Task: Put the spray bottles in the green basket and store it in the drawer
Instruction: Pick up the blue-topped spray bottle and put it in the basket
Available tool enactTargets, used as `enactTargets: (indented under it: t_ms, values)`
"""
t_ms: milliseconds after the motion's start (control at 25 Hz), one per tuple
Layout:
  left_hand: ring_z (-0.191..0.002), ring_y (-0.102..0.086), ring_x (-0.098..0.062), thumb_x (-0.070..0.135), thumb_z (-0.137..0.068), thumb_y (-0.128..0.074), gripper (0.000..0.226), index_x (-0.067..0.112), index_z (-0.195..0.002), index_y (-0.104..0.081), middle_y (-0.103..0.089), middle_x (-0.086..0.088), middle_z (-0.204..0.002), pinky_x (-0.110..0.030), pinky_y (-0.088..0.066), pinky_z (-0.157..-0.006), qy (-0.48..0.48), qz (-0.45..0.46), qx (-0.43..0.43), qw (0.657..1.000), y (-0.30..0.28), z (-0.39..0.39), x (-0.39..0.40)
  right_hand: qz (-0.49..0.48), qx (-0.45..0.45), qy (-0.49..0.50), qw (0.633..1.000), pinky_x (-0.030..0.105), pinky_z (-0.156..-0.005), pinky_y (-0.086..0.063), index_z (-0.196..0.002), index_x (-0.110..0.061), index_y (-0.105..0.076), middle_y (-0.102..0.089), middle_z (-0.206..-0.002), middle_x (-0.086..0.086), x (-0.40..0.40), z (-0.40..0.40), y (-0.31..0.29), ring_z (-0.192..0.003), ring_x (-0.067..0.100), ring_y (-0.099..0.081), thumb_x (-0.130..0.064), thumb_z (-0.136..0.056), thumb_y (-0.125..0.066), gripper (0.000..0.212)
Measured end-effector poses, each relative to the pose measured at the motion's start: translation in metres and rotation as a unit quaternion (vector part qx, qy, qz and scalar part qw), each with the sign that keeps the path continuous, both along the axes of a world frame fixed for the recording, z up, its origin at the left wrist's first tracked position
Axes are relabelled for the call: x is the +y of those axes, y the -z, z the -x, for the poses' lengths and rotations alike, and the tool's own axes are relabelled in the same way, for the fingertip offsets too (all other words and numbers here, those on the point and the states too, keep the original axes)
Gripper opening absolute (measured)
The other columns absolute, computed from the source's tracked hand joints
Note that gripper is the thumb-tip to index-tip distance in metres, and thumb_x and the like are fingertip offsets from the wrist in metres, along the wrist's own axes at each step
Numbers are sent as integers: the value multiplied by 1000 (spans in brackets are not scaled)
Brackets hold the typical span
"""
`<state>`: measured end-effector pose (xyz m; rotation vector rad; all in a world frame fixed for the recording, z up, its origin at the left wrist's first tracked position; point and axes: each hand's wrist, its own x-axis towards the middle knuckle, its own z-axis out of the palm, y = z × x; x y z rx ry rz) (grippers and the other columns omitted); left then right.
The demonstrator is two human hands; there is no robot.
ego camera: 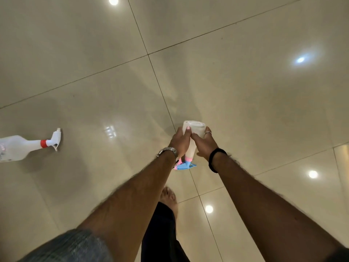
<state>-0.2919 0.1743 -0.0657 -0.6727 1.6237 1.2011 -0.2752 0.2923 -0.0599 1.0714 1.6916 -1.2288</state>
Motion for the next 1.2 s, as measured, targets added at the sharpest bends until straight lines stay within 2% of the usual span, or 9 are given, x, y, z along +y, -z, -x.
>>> enactTargets:
  t_ms: [240, 360, 440, 520, 680, 840, 920, 1080, 1200]
  values:
    - [-100, -72, -24, 81, -86, -33, 76, 38, -149, -43, -58, -1, -144, -33, -58, -82, 52, 62, 10, 997, -72, -1, -62, -48, 29, -134, 989, 45, -104, -47, -155, -27, -24, -59, -140, 10, -40, 0, -75, -121, 32, -59, -75, -87, -38, 85]
    - [-91, -74, -26, 88, -80, -29, 70, 37, -116, -61, -76, -6, -104, -44, -60, -89, 61, 82, 30, 994, -126, -2, -110, -14, 8, -172, 985, 47, -100, -51, -148, -40, -35, -62, -135, 8, -71, 16, -134, -116, 31, -61, -87, -75, -29, 87]
    - [-69, -72, -22, 90, -77, -25, 73, 31, -97, -64, -75, -5, -81, -36, -61, -74, 39, 96, 31, 994, -163, -4, -143, 20, 1, -192, 981, 44, -90, -57, -138, -46, -46, -63, -129, 0, -95, 24, -173, -108, 26, -64, -92, -68, -27, 86]
    - [-53, -63, -22, 91, -77, -20, 78, 27, -86, -64, -71, -4, -69, -28, -52, -60, 19, 114, 15, 993, -201, -12, -181, 58, 7, -250, 966, 35, -73, -58, -134, -54, -46, -62, -125, -7, -126, 26, -212, -93, 19, -66, -92, -69, -24, 78]
    - [-46, -54, -24, 90, -74, 0, 93, 14, -58, -52, -58, 1, -40, -35, -49, -67, -14, 119, -39, 992, -269, -41, -252, 88, 61, -373, 922, 22, -64, -49, -137, -48, -49, -63, -123, -14, -189, 14, -274, -80, 8, -62, -79, -88, -28, 62]
    - [-45, -59, -24, 95, -68, 0, 104, 13, -80, -62, -62, -3, -43, -31, -55, -61, -144, 97, -50, 984, -319, -107, -331, 106, 134, -402, 899, 18, -51, -44, -117, -55, -60, -70, -84, -13, -269, -26, -333, -54, 6, -58, -70, -92, -37, 37]
    - [-41, -61, -21, 91, -75, 0, 107, 9, -102, -64, -64, -3, -43, -26, -55, -52, -183, 76, -65, 978, -333, -141, -364, 124, 186, -443, 868, 22, -53, -46, -115, -60, -58, -66, -68, -11, -300, -52, -352, -54, 5, -56, -63, -91, -34, 33]
    - [-40, -62, -20, 83, -80, -1, 100, 7, -82, -66, -67, -5, -48, -33, -63, -62, -264, 27, -89, 960, -371, -237, -437, 117, 233, -581, 771, 44, -66, -54, -106, -41, -50, -67, -68, 3, -375, -125, -382, -60, 14, -60, -61, -84, -43, 30]
    - [-46, -64, -24, 92, -70, 4, 116, 5, -93, -70, -71, -10, -58, -28, -57, -61, -331, 1, -105, 938, -401, -331, -488, 107, 254, -707, 652, 24, -56, -45, -115, -49, -36, -65, -65, -7, -445, -194, -406, -62, 9, -61, -83, -77, -47, 52]
